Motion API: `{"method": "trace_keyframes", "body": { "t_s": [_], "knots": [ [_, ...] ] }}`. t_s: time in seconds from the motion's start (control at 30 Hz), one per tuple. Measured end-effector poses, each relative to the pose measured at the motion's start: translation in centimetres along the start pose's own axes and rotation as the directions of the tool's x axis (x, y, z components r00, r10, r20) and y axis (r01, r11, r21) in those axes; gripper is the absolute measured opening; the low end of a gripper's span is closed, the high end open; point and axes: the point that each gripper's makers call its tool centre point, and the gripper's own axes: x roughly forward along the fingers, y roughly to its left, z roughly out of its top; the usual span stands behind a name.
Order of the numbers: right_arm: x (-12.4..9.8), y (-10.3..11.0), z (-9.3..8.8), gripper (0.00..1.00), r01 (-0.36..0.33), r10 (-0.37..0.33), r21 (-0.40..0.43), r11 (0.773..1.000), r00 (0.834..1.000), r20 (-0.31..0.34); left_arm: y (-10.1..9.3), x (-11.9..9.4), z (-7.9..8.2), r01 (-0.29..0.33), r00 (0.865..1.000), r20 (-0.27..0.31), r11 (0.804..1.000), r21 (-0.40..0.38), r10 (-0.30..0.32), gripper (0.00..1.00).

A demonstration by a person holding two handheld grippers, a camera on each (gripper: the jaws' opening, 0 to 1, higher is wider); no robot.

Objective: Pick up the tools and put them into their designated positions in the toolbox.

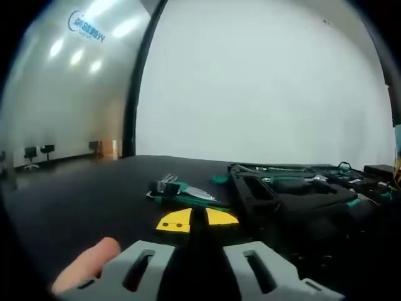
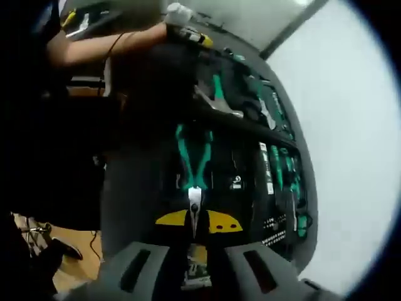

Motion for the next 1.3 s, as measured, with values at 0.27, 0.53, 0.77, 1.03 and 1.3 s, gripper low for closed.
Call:
{"method": "trace_keyframes", "body": {
  "t_s": [0.27,0.53,0.77,1.03,1.3],
  "knots": [
    [0.3,-1.6,-1.1,0.04,-0.065,0.049,-0.120,0.991,0.990,-0.129,-0.1,-0.2,0.0,-0.003,1.000,0.005,1.000,0.007,0.002,0.09],
    [1.2,-1.6,-2.3,0.03,-0.110,0.081,-0.148,0.983,0.978,-0.190,-0.1,-0.3,0.1,-0.006,1.000,0.009,1.000,0.013,0.006,0.09],
    [1.0,-2.3,-2.5,0.00,-0.158,0.118,-0.197,0.968,0.973,-0.199,-0.1,-0.2,0.1,-0.007,1.000,0.011,1.000,0.016,0.007,0.09],
    [0.0,-9.1,5.5,0.00,-0.103,0.107,-0.186,0.977,0.994,0.012,-0.2,-0.4,0.1,-0.010,1.000,0.013,1.000,0.018,0.010,0.09],
    [5.5,-18.0,14.0,0.00,-0.125,0.141,-0.170,0.977,0.986,0.086,-0.3,-0.6,0.2,-0.012,1.000,0.019,1.000,0.021,0.012,0.09]
  ]
}}
